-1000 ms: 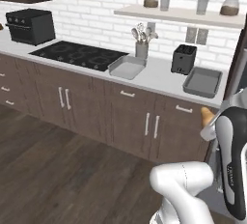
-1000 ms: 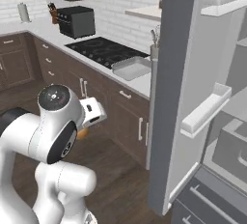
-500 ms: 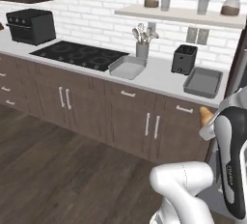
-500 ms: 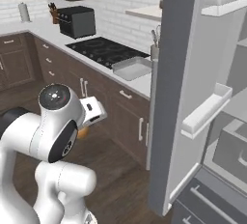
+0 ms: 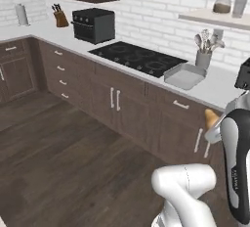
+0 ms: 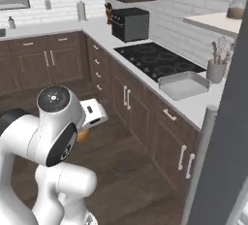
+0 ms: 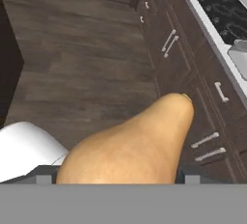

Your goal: Place one squash and one chicken drumstick in each tupperware on the nearby counter, to pack two identical lunches.

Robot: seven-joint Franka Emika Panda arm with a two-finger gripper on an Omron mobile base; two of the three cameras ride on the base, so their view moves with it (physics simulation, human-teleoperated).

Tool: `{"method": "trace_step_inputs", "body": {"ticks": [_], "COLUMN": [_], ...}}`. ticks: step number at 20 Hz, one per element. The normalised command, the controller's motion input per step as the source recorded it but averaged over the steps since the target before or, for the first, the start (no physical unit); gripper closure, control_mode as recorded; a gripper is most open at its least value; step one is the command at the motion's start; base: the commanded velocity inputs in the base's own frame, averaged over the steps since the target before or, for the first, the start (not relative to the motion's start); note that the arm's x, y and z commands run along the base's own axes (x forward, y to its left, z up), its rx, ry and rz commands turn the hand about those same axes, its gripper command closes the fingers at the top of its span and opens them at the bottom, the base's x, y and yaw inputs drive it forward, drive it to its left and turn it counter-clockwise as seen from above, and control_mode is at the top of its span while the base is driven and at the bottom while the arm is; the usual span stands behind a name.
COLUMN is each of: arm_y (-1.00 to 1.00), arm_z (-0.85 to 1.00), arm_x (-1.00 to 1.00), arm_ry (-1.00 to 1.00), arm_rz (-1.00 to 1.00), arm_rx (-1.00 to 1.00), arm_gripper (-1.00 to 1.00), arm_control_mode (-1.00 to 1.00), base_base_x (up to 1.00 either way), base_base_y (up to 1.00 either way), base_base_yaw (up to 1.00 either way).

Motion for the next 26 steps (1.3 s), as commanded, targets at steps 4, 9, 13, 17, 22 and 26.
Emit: {"method": "trace_step_inputs", "body": {"ticks": [4,9,13,17,22,26], "arm_y": [0.00,0.00,0.00,0.00,0.00,0.00], "arm_z": [0.00,0.00,0.00,0.00,0.00,0.00], "arm_x": [0.00,0.00,0.00,0.00,0.00,0.00], "arm_ry": [0.00,0.00,0.00,0.00,0.00,0.00], "arm_rz": [0.00,0.00,0.00,0.00,0.00,0.00], "arm_rx": [0.00,0.00,0.00,0.00,0.00,0.00], "arm_gripper": [1.00,1.00,1.00,1.00,1.00,1.00], "arm_control_mode": [1.00,1.00,1.00,1.00,1.00,1.00], "base_base_x": [1.00,0.93,0.72,0.83,1.00,1.00], "base_base_y": [0.20,0.03,0.00,0.00,0.02,0.06], "base_base_yaw": [0.35,-0.27,-0.52,-0.54,-0.50,-0.48]}}
